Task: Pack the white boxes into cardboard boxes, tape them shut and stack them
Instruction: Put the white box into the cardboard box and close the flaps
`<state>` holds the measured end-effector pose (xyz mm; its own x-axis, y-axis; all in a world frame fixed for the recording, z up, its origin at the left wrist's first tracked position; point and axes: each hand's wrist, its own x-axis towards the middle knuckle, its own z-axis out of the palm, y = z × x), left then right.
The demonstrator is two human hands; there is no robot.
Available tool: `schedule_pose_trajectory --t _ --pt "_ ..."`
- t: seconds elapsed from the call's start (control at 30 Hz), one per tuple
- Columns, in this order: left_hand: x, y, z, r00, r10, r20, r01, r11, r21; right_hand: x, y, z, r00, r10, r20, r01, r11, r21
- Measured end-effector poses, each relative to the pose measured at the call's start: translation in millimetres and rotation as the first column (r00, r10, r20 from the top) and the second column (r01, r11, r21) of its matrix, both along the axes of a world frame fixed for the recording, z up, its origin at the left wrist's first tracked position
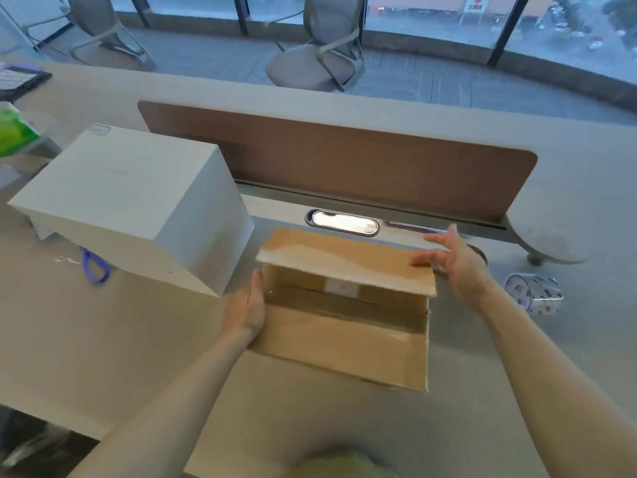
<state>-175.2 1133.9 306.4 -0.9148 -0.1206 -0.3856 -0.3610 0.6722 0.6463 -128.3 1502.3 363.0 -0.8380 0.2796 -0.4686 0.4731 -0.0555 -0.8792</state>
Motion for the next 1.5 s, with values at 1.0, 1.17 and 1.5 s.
schedule_pose_trajectory --t 1.0,1.17,1.5 --pt "-95 81 3 0.658 -0.713 -0.242 0.477 0.643 -0.599 8 -70 -34 0.961 0.227 0.159 -0.239 0.392 0.888" --pt "-90 82 1 0.634 -0.679 -0.369 0.403 0.698 -0.591 -10 -83 -45 0.934 0.225 0.278 -0.316 0.155 0.936" --pt "-37 74 10 0.616 -0.691 -0.378 0.436 0.699 -0.568 5 -85 -39 0.951 0.202 0.234 -0.275 0.207 0.939"
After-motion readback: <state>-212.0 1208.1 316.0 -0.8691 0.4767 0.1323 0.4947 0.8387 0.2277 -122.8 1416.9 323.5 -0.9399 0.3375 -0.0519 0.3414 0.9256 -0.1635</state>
